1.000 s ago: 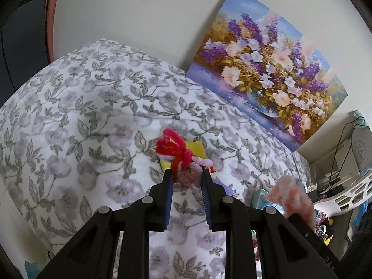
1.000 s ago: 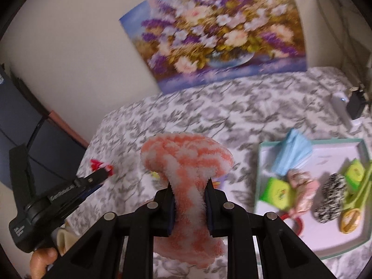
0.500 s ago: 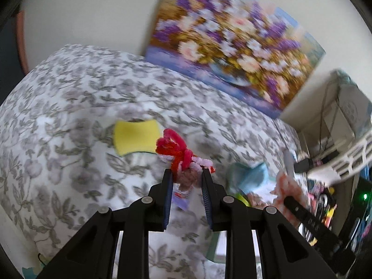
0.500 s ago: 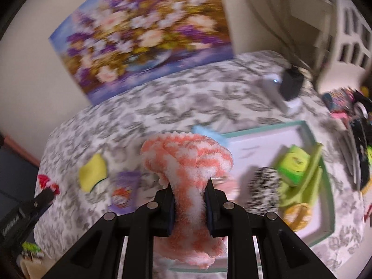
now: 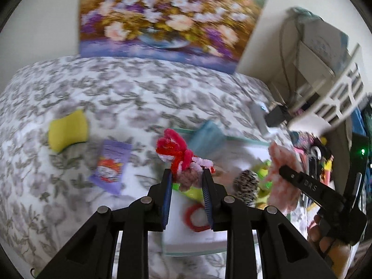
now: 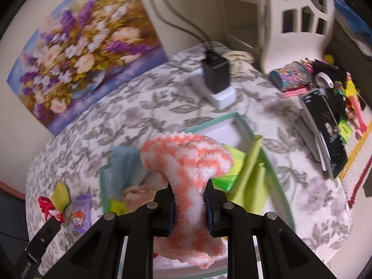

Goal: Organize soft objects
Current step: 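Carry the fuzzy cloth over the tray with the right gripper while the left carries the hair tie there, then lower and open both grippers to drop the fuzzy cloth and hair tie into the tray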

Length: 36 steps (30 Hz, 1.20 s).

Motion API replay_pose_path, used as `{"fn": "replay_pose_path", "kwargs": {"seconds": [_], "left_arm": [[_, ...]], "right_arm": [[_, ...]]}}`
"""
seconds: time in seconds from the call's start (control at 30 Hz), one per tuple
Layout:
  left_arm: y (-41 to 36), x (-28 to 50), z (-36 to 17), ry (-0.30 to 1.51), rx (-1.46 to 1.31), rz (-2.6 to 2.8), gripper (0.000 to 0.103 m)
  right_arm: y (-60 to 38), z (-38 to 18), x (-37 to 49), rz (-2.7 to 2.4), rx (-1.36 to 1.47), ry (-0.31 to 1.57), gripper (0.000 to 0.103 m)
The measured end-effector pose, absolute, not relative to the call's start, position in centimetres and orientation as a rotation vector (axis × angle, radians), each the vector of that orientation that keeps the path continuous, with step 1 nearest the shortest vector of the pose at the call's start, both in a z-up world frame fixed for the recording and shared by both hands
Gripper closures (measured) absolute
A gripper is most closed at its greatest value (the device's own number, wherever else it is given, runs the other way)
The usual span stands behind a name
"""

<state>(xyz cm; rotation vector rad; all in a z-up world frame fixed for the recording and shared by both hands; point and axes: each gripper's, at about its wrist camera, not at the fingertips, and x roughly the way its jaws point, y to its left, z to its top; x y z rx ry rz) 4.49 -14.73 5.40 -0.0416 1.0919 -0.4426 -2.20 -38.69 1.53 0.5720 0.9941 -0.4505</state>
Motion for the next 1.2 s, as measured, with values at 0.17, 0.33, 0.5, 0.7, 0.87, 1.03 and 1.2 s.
{"fn": "replay_pose_path", "kwargs": {"seconds": [0.17,0.33,0.5,0.7,0.87,1.03,1.2], "left_arm": [[-17.9,4.3,4.4,1.110,-0.004,-0.522,0.076],[-19.8,5.1,2.3,1.145,0.004,-0.553,0.075],[-20.8,6.4,0.0,1.173,-0.012,-0.594,0.075],[-21.0,7.7,-1.8,1.181,-0.044,-0.585,0.074],[-21.4,8.2,-2.7,1.205,-0.051,-0.580,0.068],[-21.8,8.3,-3.2,1.236,-0.047,-0.581,0.053],[-21.7,8.2,-2.7,1.245,-0.043,-0.579,0.045]], "right_arm": [[-40.7,0.8,-3.0,-0.482,0.602,0.996,0.081],[-41.6,-0.1,-3.1,-0.495,0.612,1.013,0.081],[-42.2,-2.0,-2.6,-0.489,0.624,1.058,0.081],[-42.8,-3.4,-2.2,-0.506,0.621,1.091,0.080],[-42.9,-3.9,-1.9,-0.508,0.618,1.106,0.078],[-42.6,-3.9,-1.6,-0.509,0.602,1.126,0.078],[-42.2,-3.7,-1.4,-0.501,0.576,1.141,0.066]]}}
